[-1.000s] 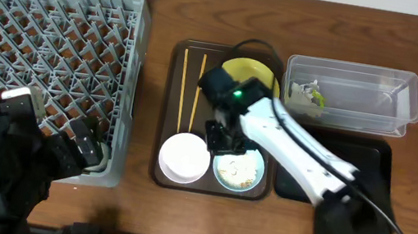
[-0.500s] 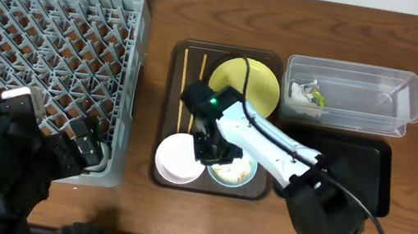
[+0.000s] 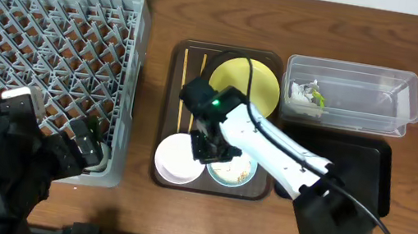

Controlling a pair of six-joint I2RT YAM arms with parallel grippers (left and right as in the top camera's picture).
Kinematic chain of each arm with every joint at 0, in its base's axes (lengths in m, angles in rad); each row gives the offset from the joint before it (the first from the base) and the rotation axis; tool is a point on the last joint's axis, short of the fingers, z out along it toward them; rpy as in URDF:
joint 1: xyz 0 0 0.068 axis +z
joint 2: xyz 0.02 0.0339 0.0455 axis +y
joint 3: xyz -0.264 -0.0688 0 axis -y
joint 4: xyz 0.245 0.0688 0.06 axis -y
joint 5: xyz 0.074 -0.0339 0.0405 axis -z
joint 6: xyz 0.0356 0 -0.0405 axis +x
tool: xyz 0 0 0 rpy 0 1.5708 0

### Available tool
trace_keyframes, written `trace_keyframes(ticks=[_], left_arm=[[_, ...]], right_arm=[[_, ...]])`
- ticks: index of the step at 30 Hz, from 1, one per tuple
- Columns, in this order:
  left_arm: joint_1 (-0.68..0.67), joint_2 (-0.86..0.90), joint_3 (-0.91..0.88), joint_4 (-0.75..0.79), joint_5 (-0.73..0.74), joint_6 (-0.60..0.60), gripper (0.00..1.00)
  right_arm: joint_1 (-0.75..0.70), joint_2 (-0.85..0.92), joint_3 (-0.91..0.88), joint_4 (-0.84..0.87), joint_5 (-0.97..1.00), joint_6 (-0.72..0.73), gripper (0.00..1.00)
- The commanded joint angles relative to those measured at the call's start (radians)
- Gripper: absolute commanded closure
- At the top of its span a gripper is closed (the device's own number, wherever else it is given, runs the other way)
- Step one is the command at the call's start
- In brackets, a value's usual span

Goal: Sort waste into correct bins and load items into the dishwasher
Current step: 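Move right gripper to the blue rice bowl and grip its rim, then lift the blue bowl off the brown tray with right gripper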

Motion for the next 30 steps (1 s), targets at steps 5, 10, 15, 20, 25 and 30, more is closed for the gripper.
trace_keyframes(ticks=[5, 10, 15, 20, 25, 30], left_arm=[[0.003, 0.006, 0.009, -0.002, 0.013, 0.010, 0.01], [0.003, 0.006, 0.009, -0.002, 0.013, 0.010, 0.01], [0.003, 0.006, 0.009, -0.002, 0.013, 0.010, 0.01], [0.003, 0.006, 0.009, -0.002, 0.013, 0.010, 0.01], [0.003, 0.006, 0.009, -0.002, 0.013, 0.010, 0.01], [0.003, 0.006, 0.009, -0.002, 0.013, 0.010, 0.01]], right_arm=[[0.001, 0.000, -0.008, 0.073, 0.117, -0.008, 0.73], [-0.063, 0.000, -0.008, 0.084, 0.114, -0.008, 0.73], [-0.096, 0.001, -0.013, 0.098, 0.110, -0.008, 0.73], [-0.080, 0.001, -0.058, 0.132, 0.104, 0.010, 0.73], [-0.059, 0.001, -0.132, 0.208, 0.103, 0.038, 0.73], [-0.066, -0.008, -0.135, 0.190, 0.109, 0.051, 0.78]])
